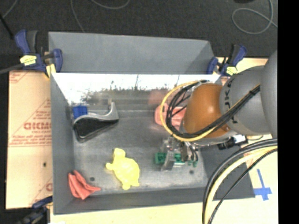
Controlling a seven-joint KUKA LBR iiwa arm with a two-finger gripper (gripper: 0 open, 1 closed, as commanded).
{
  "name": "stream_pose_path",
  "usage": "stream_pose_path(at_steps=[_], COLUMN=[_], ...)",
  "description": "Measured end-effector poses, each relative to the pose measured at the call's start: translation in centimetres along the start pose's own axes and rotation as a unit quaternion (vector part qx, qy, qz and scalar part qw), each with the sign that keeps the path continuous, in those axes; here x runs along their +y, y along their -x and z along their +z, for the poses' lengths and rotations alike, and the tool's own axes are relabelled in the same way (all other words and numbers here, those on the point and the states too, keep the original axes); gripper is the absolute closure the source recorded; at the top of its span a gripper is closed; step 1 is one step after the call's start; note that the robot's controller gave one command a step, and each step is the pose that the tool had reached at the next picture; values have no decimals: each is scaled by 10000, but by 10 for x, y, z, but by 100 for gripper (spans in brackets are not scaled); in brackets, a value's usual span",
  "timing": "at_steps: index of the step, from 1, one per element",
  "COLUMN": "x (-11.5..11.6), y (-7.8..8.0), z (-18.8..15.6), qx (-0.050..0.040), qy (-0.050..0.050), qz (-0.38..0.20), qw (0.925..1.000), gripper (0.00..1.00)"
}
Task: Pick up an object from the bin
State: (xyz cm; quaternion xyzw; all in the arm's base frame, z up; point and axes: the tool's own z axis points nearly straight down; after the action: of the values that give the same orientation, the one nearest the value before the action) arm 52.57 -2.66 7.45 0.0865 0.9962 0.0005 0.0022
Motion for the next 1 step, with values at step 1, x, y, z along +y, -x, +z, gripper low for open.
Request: stream_pose_path(at_steps=[1], x=[0], y=[-2], z=[-22], qx=[32], qy=[-2], qz=[-4], qw=[10000], gripper=[100])
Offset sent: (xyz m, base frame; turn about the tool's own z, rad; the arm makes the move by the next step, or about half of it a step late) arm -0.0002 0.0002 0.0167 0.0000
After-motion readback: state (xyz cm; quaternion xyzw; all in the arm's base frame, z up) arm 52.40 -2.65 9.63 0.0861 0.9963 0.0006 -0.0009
